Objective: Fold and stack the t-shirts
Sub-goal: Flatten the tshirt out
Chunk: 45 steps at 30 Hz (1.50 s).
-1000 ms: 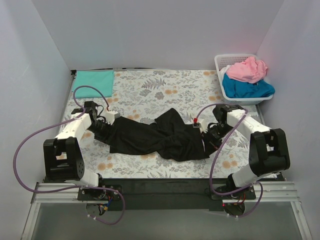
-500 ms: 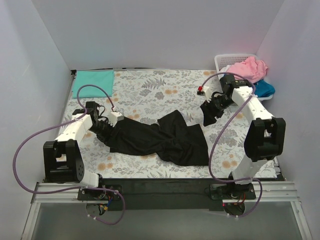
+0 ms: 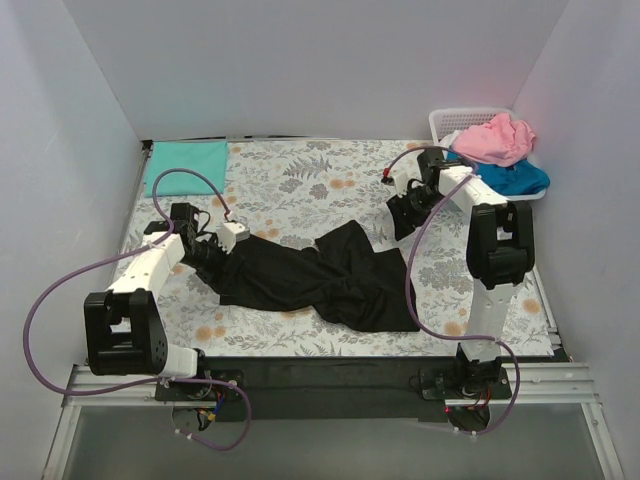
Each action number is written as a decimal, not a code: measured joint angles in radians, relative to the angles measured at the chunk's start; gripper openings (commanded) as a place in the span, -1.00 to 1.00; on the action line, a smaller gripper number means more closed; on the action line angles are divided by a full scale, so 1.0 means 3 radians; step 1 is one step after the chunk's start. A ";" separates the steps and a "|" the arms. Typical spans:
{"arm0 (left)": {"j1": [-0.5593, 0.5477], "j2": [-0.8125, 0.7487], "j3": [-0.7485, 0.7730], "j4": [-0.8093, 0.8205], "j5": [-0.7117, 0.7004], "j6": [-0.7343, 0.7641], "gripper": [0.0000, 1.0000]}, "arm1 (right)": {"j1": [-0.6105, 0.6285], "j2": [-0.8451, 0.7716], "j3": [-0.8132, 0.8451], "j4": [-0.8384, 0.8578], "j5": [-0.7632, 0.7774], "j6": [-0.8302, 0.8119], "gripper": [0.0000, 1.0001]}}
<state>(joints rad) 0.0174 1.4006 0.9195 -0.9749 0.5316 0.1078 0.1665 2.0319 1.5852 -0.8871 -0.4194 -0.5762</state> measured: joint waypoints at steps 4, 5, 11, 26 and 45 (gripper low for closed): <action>0.0000 -0.0013 -0.0060 0.0053 -0.0029 -0.0003 0.47 | 0.0114 -0.0001 -0.0175 0.0193 0.0062 0.0107 0.09; 0.0000 -0.0013 -0.0074 0.0066 -0.0036 -0.0003 0.47 | 0.0141 -0.0001 -0.0237 0.0217 0.0085 0.0130 0.09; 0.0000 -0.0020 -0.0093 0.0090 -0.0034 0.0019 0.48 | 0.0242 -0.0019 -0.0421 0.0356 0.0193 0.0200 0.05; 0.0000 -0.0151 -0.0234 0.0137 -0.0003 0.0144 0.50 | 0.0445 -0.0478 -0.1133 0.1043 0.0425 0.0239 -0.79; -0.0001 -0.0782 -0.1044 0.0170 0.0010 0.2096 0.24 | 0.0472 -0.0596 -0.1124 0.0779 0.0455 0.0343 -0.97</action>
<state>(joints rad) 0.0170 1.1660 0.6064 -0.9237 0.5346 0.7364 0.3080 1.8530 1.2480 -0.6533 -0.2829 -0.4732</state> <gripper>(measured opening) 0.646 0.022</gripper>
